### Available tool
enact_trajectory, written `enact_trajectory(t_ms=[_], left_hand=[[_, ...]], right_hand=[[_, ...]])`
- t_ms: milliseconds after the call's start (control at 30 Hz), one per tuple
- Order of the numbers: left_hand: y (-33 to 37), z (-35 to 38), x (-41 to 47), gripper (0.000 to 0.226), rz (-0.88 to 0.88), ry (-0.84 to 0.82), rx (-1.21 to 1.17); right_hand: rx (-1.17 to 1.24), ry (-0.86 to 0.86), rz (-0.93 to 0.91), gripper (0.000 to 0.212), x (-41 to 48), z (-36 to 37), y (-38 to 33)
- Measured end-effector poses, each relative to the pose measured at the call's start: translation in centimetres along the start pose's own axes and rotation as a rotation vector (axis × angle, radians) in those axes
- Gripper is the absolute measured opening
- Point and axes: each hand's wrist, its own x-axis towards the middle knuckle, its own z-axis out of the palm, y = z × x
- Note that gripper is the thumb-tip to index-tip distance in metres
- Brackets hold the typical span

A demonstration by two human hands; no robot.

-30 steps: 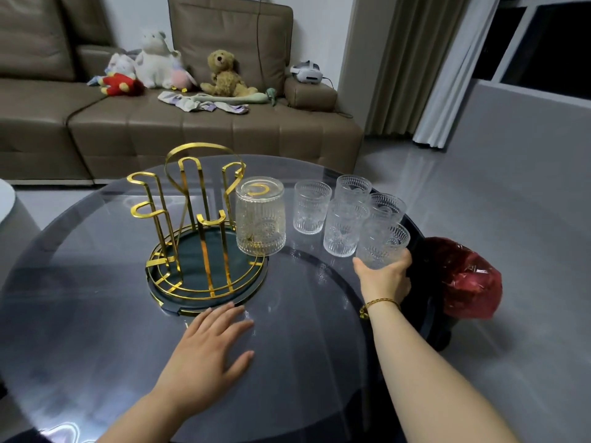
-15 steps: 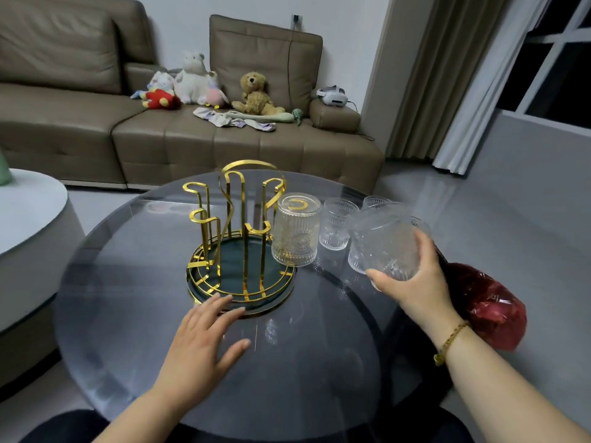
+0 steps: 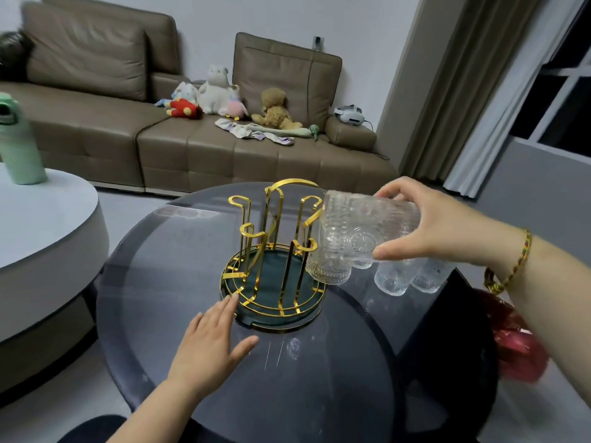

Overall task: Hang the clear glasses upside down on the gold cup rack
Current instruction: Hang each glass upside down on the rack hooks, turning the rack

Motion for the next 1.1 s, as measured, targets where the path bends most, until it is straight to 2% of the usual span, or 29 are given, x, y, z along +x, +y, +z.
enact_trajectory(t_ms=[33,100,167,500,1100], left_hand=[[-0.1,0.1,0.0,0.099,0.000,-0.003,-0.001],[-0.2,0.2,0.1,0.084,0.000,0.012,-0.020],[-0.3,0.3,0.1,0.079,0.003,0.025,-0.032],[-0.4,0.4,0.2,0.078,0.010,0.036,-0.039],[-0.5,0.4,0.2,0.079,0.009,0.042,-0.044]], right_hand=[[-0.023,-0.026,-0.018,0.060,0.4,-0.1,-0.5],[-0.069,-0.062,-0.041,0.061,1.2,-0.2,-1.4],[-0.108,-0.079,-0.047,0.063,1.9,0.0,-2.1],[-0.229,-0.192,-0.082,0.067,4.9,4.1,-3.4],[-0.240,-0.344,-0.023,0.083,6.6,8.8,-3.2]])
